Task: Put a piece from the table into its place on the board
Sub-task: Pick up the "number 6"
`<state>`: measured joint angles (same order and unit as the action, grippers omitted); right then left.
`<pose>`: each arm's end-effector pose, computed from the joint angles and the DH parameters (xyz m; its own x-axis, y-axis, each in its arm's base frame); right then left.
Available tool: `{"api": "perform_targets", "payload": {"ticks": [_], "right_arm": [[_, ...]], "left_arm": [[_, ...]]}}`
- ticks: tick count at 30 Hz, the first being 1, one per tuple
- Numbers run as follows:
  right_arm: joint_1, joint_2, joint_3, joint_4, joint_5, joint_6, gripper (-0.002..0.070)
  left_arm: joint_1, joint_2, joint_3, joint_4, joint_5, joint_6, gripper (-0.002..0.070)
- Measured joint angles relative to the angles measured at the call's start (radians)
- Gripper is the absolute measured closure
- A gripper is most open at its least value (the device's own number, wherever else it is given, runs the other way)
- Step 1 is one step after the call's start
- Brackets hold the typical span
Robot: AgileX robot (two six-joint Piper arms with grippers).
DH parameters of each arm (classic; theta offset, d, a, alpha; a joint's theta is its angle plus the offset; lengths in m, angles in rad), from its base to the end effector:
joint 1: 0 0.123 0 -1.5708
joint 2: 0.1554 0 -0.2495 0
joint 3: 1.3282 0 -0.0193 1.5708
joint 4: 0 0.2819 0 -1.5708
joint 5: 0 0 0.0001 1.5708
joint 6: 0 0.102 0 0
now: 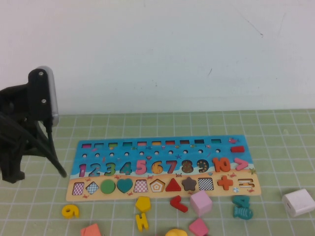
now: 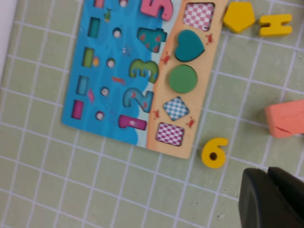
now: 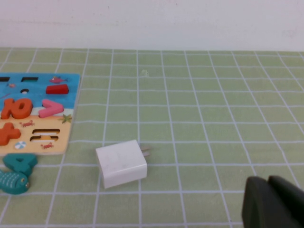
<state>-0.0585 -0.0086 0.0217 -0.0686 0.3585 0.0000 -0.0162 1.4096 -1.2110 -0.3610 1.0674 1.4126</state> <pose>0.1304 -0.0101 0.1710 -0.2840 -0.0477 -0.9576 0.0634 0.9956 -0.0684 0.3198 -0.0368 0.2718 -0.1693 0.8999 -0.4020 0.9080 0.3010 0.2914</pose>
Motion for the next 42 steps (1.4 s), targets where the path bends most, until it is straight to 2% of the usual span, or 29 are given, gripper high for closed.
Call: {"api": "perform_targets", "payload": {"ticks": [14,27,29,36,42], "right_arm": [[0.000,0.000,0.000,0.000,0.000,0.000,0.0678],[0.000,0.000,0.000,0.000,-0.002,0.000,0.0678],[0.000,0.000,0.000,0.000,-0.002,0.000,0.0678],[0.000,0.000,0.000,0.000,-0.002,0.000,0.0678],[0.000,0.000,0.000,0.000,-0.002,0.000,0.0678]], "left_arm": [[0.000,0.063,-0.002,-0.006,0.003,-0.051,0.0676],[0.000,0.237,-0.002,-0.006,-0.006,0.027,0.0676],[-0.002,0.260,-0.002,0.010,-0.009,0.028,0.0676],[-0.080,0.314,-0.002,0.196,-0.041,0.024,0.0676],[-0.092,0.376,-0.002,0.216,-0.088,-0.012,0.0676]]}}
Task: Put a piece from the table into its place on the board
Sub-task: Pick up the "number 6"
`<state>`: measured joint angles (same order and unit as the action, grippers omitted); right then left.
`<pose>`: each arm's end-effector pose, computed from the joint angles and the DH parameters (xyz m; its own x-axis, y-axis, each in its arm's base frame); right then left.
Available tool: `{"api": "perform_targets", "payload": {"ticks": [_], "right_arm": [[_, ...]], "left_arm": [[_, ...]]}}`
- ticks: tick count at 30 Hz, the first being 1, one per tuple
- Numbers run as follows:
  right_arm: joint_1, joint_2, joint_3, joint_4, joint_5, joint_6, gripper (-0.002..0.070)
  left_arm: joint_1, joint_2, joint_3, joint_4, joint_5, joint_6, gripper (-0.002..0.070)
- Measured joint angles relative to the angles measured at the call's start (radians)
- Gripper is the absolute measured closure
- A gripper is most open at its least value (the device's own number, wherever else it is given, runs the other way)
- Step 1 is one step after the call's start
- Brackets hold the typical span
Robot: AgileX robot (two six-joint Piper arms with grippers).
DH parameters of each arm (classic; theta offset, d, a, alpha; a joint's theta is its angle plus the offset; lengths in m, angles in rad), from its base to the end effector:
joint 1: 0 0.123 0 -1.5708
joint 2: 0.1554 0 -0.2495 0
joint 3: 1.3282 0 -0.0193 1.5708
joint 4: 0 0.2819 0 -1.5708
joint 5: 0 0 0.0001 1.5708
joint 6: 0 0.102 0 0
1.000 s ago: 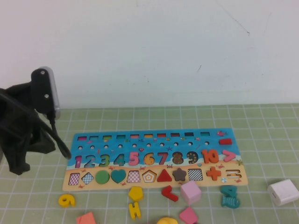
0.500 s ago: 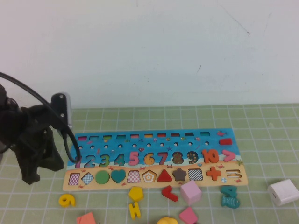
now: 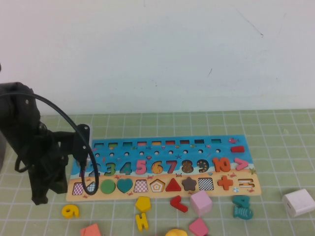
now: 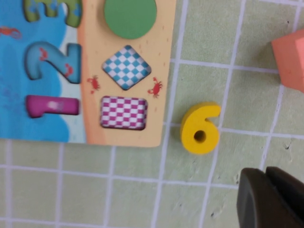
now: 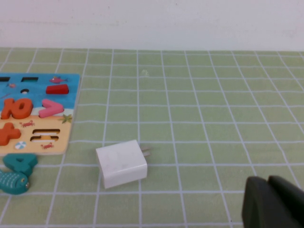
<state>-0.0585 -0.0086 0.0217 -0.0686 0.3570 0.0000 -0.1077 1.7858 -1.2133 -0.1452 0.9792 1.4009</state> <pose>0.1304 -0.0101 0.1711 -0.2826 -0.0478 -0.9581 0.0634 0.9956 -0.0684 0.3564 -0.0509 0.1405 -0.1295 0.9812 -0.1432 0.9869 0.1416 0.0778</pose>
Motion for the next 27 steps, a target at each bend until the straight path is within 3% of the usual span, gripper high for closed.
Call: {"api": "perform_targets", "payload": {"ticks": [10,17,21,24,27], "right_arm": [[0.000,0.000,0.000,0.000,0.000,0.000,0.0678],[0.000,0.000,0.000,0.000,0.000,0.000,0.0678],[0.000,0.000,0.000,0.000,0.000,0.000,0.0678],[0.000,0.000,0.000,0.000,0.000,0.000,0.0678],[0.000,0.000,0.000,0.000,0.000,0.000,0.0678]], "left_arm": [[0.000,0.060,0.000,-0.003,-0.007,-0.048,0.0676],[-0.002,0.060,-0.002,-0.142,-0.006,-0.049,0.0676],[-0.004,0.060,-0.003,-0.137,-0.045,-0.056,0.0671],[-0.004,0.068,-0.003,-0.083,-0.071,-0.100,0.0615],[-0.004,0.088,-0.003,-0.025,-0.075,-0.133,0.0487]]}}
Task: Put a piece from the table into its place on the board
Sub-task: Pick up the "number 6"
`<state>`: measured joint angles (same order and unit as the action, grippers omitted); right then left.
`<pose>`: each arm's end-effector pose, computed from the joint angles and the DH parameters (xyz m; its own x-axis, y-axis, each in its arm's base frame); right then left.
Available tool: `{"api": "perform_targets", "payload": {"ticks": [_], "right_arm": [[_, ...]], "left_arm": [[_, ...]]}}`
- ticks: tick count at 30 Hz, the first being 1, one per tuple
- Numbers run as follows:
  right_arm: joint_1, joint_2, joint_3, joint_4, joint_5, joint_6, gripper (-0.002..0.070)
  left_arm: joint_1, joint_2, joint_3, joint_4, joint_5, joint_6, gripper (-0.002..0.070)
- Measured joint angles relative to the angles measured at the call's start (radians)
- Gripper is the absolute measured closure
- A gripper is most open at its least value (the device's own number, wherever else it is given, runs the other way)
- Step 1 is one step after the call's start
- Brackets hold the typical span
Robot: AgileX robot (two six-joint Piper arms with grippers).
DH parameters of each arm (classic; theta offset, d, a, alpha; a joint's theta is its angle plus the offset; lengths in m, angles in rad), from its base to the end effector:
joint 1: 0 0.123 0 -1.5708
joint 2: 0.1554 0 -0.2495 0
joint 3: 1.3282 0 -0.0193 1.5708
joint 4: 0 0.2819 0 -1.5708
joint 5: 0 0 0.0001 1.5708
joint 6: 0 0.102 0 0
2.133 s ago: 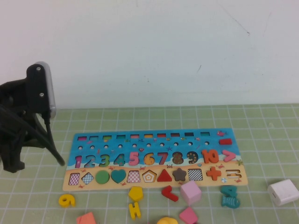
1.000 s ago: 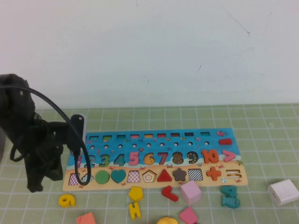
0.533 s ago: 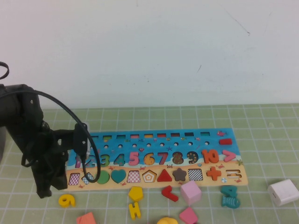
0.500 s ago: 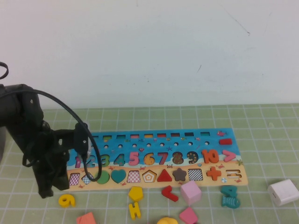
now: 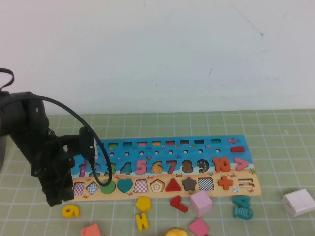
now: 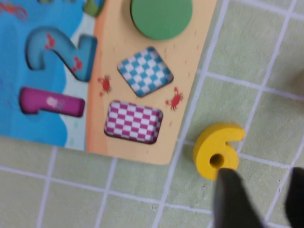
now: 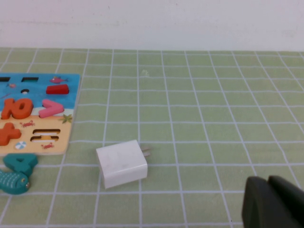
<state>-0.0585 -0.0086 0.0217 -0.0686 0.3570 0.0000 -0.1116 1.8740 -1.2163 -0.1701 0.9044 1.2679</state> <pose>0.1304 -0.0101 0.1711 -0.2826 -0.0478 -0.9581 0.0634 0.9956 -0.0684 0.3646 -0.0545 0.1102 -0.2791 0.9465 -0.1623 0.9564 0.2891 0.0417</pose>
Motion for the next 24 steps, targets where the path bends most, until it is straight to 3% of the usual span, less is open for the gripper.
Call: {"api": "perform_targets", "payload": {"ticks": [4,6,24], "right_arm": [[0.000,0.000,0.000,0.000,0.000,0.000,0.0678],[0.000,0.000,0.000,0.000,0.000,0.000,0.0678],[0.000,0.000,0.000,0.000,0.000,0.000,0.0678]], "left_arm": [[0.000,0.035,0.000,0.022,-0.004,-0.022,0.0258],[0.000,0.053,0.000,0.026,-0.004,-0.011,0.0211],[0.000,0.128,-0.002,0.090,-0.080,0.072,0.0220]]}}
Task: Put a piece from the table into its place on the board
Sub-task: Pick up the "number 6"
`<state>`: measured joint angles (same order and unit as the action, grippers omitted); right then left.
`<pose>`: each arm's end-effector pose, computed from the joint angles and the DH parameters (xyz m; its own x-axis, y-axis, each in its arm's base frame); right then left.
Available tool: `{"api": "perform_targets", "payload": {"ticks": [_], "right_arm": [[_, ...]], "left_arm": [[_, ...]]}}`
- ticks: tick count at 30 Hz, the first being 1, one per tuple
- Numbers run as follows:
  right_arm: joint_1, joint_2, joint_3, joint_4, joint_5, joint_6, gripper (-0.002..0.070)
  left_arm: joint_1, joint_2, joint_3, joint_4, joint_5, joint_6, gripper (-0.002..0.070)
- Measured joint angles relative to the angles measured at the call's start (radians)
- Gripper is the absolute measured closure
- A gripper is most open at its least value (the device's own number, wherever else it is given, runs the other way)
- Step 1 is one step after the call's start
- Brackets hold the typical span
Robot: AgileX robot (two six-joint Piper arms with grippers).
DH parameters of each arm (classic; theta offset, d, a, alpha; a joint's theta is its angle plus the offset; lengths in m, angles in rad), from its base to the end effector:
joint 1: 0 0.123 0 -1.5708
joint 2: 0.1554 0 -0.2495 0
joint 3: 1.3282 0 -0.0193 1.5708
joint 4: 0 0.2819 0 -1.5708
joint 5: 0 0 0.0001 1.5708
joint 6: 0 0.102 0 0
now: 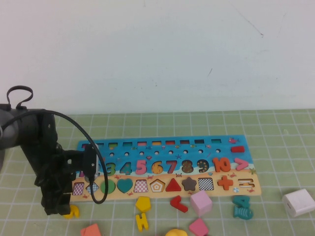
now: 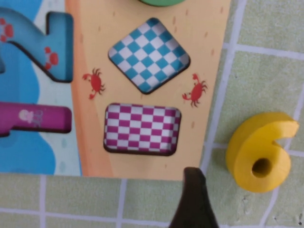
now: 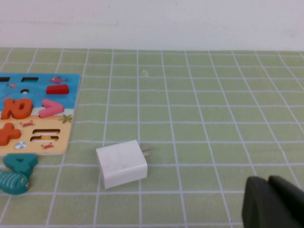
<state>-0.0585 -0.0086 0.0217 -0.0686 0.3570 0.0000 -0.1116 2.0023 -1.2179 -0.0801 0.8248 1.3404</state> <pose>0.1304 -0.0101 0.1711 -0.2826 -0.0478 -0.9581 0.0634 0.9956 -0.0684 0.3687 -0.0474 0.0628 -0.1694 0.9830 -0.0705 0.9846 0.1719 0.0318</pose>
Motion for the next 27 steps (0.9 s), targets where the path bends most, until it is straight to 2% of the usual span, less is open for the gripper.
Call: {"api": "perform_targets", "payload": {"ticks": [9,27], "right_arm": [[0.000,0.000,0.000,0.000,0.000,0.000,0.0678],[0.000,0.000,0.000,0.000,0.000,0.000,0.0678]], "left_arm": [[0.000,0.028,0.000,0.003,-0.029,0.002,0.0256],[0.000,0.057,0.000,-0.001,0.017,0.004,0.0257]]}}
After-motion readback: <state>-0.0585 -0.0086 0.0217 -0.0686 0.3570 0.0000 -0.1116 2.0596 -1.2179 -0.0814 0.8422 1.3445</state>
